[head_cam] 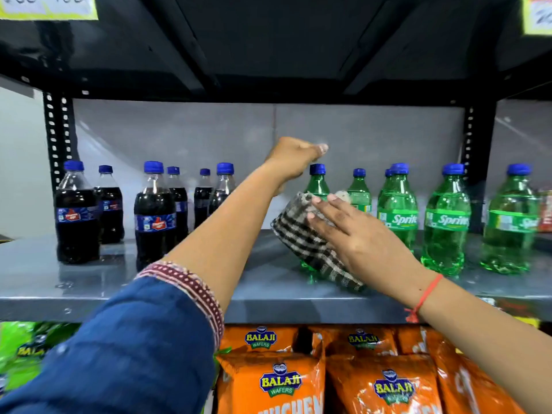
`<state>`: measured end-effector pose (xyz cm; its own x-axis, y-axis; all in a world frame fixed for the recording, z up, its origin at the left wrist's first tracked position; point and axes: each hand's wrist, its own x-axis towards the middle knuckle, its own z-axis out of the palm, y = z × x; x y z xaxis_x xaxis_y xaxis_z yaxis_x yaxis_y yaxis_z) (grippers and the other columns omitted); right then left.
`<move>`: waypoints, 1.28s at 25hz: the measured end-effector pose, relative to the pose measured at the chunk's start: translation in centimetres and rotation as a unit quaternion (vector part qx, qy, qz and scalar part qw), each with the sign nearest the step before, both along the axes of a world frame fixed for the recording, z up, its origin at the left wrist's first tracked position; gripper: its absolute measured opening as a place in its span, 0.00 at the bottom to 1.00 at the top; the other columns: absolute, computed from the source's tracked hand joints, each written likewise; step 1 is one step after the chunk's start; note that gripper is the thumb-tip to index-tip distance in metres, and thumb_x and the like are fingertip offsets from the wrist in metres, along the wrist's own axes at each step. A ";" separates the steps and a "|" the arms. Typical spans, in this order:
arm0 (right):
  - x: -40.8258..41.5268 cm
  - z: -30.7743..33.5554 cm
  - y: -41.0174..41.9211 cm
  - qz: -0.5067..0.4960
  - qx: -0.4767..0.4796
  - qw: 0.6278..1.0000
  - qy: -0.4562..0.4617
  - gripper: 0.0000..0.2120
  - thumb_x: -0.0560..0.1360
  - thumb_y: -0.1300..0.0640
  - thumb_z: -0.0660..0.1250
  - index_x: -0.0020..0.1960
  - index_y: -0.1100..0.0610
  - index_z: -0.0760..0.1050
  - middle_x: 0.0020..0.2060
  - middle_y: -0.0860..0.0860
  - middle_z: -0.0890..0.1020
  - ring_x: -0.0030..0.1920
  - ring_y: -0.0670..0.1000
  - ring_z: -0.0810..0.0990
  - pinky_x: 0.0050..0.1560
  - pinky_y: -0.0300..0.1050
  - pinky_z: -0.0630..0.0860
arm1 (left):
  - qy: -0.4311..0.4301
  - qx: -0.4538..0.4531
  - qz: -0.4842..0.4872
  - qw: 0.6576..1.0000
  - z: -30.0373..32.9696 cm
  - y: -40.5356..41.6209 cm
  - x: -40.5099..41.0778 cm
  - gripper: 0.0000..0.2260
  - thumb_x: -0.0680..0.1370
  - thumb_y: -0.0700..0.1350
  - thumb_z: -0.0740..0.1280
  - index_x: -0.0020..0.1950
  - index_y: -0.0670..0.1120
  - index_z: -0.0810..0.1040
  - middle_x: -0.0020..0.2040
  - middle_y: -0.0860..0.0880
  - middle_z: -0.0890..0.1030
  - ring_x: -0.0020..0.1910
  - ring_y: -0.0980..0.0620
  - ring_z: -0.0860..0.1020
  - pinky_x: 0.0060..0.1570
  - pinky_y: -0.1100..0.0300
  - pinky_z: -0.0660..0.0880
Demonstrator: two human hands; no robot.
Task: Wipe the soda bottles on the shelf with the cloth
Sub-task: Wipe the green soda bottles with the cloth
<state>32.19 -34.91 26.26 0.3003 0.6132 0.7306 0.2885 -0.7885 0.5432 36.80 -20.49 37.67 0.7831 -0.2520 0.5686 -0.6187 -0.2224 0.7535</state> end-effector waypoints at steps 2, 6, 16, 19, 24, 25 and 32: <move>0.4 -0.5 -0.3 -0.026 -0.037 0.999 -0.020 0.24 0.69 0.67 0.69 0.65 0.63 0.70 0.65 0.62 0.72 0.65 0.64 0.71 0.59 0.65 0.73 | 0.039 -0.018 -0.029 0.999 -0.2 -0.5 0.7 0.06 0.74 0.42 0.66 0.47 0.40 0.79 0.40 0.44 0.77 0.44 0.49 0.74 0.53 0.57 0.75; 0.7 0.2 -0.5 -0.041 -0.066 0.996 -0.052 0.24 0.73 0.49 0.61 0.65 0.62 0.70 0.65 0.61 0.73 0.65 0.61 0.71 0.61 0.61 0.70 | 0.063 -0.034 -0.053 0.996 -0.3 0.0 1.5 0.05 0.72 0.38 0.67 0.46 0.38 0.79 0.38 0.46 0.79 0.37 0.53 0.78 0.42 0.64 0.78; 1.6 1.3 0.1 -0.058 -0.053 0.996 -0.042 0.28 0.74 0.46 0.53 0.67 0.64 0.67 0.66 0.62 0.71 0.66 0.62 0.69 0.62 0.60 0.69 | 0.073 -0.061 -0.075 0.993 -0.5 0.6 1.8 0.07 0.71 0.37 0.68 0.48 0.36 0.79 0.38 0.44 0.80 0.37 0.50 0.79 0.45 0.61 0.78; 1.8 1.4 0.0 -0.058 -0.061 0.996 -0.040 0.29 0.74 0.46 0.53 0.67 0.64 0.65 0.67 0.63 0.70 0.66 0.62 0.68 0.62 0.61 0.68 | 0.071 -0.059 -0.076 0.993 -0.5 0.6 1.7 0.08 0.71 0.37 0.68 0.48 0.35 0.79 0.38 0.43 0.80 0.36 0.51 0.78 0.40 0.63 0.78; 1.9 1.1 -0.1 -0.067 -0.072 0.994 -0.046 0.28 0.75 0.46 0.53 0.68 0.64 0.65 0.67 0.62 0.69 0.67 0.62 0.65 0.63 0.60 0.66 | 0.069 -0.053 -0.075 0.993 -0.5 0.7 1.8 0.08 0.72 0.37 0.67 0.49 0.36 0.79 0.38 0.44 0.80 0.35 0.52 0.79 0.43 0.61 0.78; 1.9 1.2 -0.1 -0.067 -0.058 0.995 -0.049 0.29 0.75 0.46 0.53 0.68 0.64 0.64 0.67 0.62 0.69 0.68 0.62 0.64 0.63 0.61 0.65 | 0.068 -0.058 -0.076 0.993 -0.5 0.7 1.8 0.07 0.72 0.36 0.67 0.48 0.36 0.80 0.37 0.44 0.80 0.33 0.53 0.79 0.41 0.63 0.78; 1.7 1.3 0.2 -0.070 -0.062 0.995 -0.046 0.28 0.75 0.47 0.53 0.69 0.63 0.63 0.68 0.62 0.68 0.68 0.61 0.63 0.65 0.61 0.62 | 0.068 -0.058 -0.076 0.993 -0.4 0.7 1.9 0.03 0.71 0.37 0.68 0.43 0.39 0.80 0.36 0.45 0.80 0.34 0.53 0.79 0.39 0.64 0.78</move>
<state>33.91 -34.74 27.51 0.3246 0.6570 0.6805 0.1241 -0.7428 0.6579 38.66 -19.79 37.23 0.8125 -0.3133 0.4916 -0.5288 -0.0412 0.8477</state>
